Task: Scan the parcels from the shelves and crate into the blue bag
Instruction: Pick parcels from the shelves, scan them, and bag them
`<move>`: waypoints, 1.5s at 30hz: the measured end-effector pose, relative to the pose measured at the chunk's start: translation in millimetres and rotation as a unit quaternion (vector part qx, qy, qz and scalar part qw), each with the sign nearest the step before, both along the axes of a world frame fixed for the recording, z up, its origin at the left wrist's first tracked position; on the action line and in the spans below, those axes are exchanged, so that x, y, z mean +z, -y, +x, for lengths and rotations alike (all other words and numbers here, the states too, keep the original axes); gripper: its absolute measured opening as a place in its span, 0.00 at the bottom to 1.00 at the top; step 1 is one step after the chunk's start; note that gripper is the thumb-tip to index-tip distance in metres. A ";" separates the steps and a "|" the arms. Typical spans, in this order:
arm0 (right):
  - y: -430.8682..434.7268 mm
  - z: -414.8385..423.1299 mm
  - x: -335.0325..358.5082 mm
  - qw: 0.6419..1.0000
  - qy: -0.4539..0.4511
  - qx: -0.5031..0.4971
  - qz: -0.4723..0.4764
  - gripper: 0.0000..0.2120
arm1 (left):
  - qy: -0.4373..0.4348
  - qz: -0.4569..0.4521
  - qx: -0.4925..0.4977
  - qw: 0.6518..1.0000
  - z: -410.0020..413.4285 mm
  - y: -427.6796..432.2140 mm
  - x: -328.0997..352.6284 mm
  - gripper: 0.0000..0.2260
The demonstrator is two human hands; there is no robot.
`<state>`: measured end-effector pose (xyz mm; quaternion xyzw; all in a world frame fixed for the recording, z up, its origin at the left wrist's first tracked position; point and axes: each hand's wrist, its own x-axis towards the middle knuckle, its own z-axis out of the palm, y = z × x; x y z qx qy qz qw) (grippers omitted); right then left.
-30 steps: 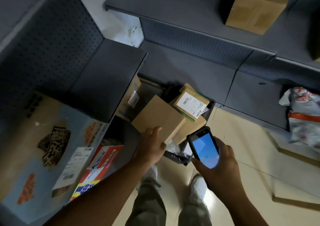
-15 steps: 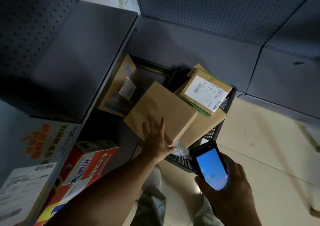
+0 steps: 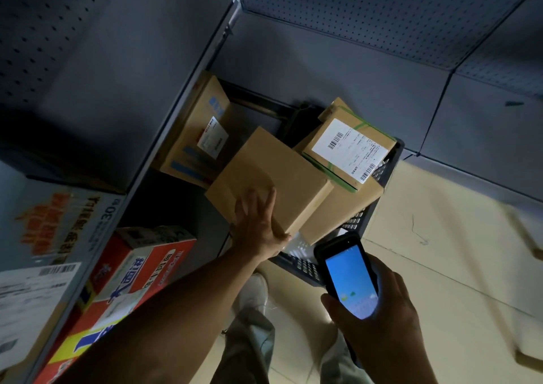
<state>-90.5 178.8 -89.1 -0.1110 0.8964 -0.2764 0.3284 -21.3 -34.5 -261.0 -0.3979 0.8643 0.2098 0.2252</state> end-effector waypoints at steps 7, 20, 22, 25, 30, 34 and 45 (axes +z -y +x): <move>16.1 9.5 8.7 0.998 0.064 0.004 -0.007 0.39 | -0.061 0.031 -0.019 0.997 20.1 36.7 7.4 0.53; 37.1 11.8 12.3 0.997 0.074 0.024 0.017 0.36 | -0.088 0.000 -0.110 0.990 0.9 11.7 8.9 0.41; 35.6 7.1 11.7 0.997 0.076 0.023 0.017 0.35 | -0.094 -0.024 -0.104 0.990 -8.9 5.4 6.7 0.39; 28.1 4.1 9.0 0.998 0.070 0.009 -0.004 0.37 | -0.140 -0.047 -0.113 0.982 -22.0 5.3 10.5 0.36; 23.3 -1.2 3.3 0.997 0.072 -0.018 -0.007 0.39 | -0.153 -0.072 0.025 0.985 -27.1 47.9 7.4 0.36; 29.1 -2.1 -1.2 0.995 0.090 -0.029 0.007 0.42 | -0.182 0.111 0.261 0.941 -5.8 116.6 -4.0 0.34; 52.9 9.1 -23.3 0.993 0.111 0.014 0.046 0.39 | -0.175 0.407 0.505 0.741 48.4 155.2 -20.0 0.19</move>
